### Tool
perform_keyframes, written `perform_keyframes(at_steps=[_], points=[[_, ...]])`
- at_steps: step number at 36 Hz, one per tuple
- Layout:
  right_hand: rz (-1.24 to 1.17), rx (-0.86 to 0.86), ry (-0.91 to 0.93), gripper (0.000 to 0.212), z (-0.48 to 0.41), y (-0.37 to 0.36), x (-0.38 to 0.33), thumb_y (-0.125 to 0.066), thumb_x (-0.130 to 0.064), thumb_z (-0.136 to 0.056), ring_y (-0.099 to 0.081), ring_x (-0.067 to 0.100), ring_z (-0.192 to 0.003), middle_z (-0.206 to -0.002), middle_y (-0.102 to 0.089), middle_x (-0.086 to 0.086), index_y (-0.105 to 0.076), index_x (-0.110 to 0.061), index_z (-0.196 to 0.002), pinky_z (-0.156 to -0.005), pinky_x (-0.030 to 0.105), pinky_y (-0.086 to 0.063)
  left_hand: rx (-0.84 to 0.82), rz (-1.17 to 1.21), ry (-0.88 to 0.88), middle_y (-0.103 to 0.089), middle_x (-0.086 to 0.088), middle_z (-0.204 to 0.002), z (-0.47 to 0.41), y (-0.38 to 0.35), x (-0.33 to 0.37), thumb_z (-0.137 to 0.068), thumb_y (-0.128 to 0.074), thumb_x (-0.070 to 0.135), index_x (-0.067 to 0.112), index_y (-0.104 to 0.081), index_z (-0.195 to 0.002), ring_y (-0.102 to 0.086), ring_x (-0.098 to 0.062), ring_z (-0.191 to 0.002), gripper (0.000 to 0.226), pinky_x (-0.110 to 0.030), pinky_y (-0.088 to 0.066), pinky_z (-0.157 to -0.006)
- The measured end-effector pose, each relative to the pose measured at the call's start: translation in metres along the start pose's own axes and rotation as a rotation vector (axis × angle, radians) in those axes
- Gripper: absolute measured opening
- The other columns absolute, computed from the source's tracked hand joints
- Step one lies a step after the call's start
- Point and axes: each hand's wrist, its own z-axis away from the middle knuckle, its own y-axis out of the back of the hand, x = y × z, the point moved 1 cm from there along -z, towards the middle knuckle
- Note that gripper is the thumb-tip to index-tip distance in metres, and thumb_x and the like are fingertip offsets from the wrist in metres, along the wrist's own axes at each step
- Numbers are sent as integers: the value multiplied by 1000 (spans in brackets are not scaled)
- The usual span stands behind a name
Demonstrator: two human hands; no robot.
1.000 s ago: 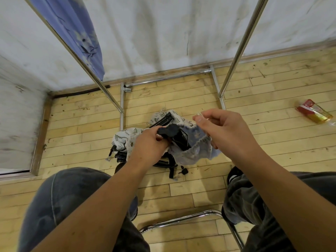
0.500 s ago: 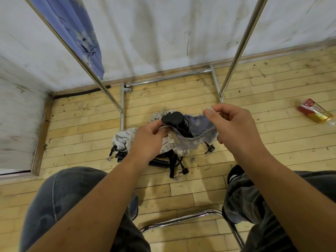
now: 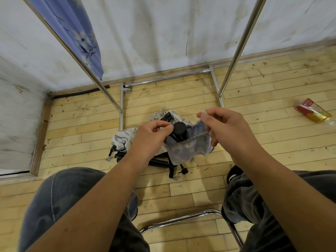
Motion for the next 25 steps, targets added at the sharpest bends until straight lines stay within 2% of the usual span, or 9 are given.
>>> perform_keyframes(at_steps=[3,8,12,16,21,25], points=[[48,-95,-2,14,2,-4,0,-64,-29,-100,-55,2,-53,-73,-67,-5,-77,-26,-101,-55,26,-50,-49,-38,-14,-70,0,-81,0,-2,-1,-92,-74,35,31,-77,-97,-60,-5,-69,6,-13,-46,-58],[60,-206,-9,20,6,-9,-4,-57,-21,-105,-57,12,-59,-80,-71,-9,-76,-24,-109,-53,19,-49,-105,-95,-51,-40,15,-52,2,-8,-3,-90,-79,34,26,-74,-92,-35,-6,-48,9,-13,-32,-47],[63,-274,-5,23,9,-10,-5,-52,-19,-107,-58,16,-63,-81,-71,-12,-74,-23,-109,-56,24,-52,-115,-137,-89,-37,11,-54,2,-10,-4,-86,-82,40,29,-71,-96,-30,-8,-48,18,-23,-28,-49],[118,-342,31,25,11,-12,-5,-49,-22,-109,-57,11,-59,-81,-70,-5,-74,-27,-104,-61,27,-52,-69,-255,-116,-39,9,-61,2,-10,-4,-86,-81,44,35,-68,-98,-31,-4,-44,20,-14,-27,-43],[125,-399,64,28,14,-16,-5,-49,-21,-109,-54,6,-55,-85,-70,2,-72,-30,-96,-62,24,-54,0,-298,-113,-41,8,-64,-2,-9,-3,-85,-80,45,37,-65,-97,-34,-3,-44,21,-13,-30,-42],[96,-428,96,34,15,-17,-3,-51,-20,-108,-55,9,-59,-83,-68,-3,-72,-38,-88,-64,27,-54,78,-316,-157,-43,8,-63,0,-7,-2,-83,-77,52,37,-65,-98,-35,-4,-47,24,-14,-32,-43]])
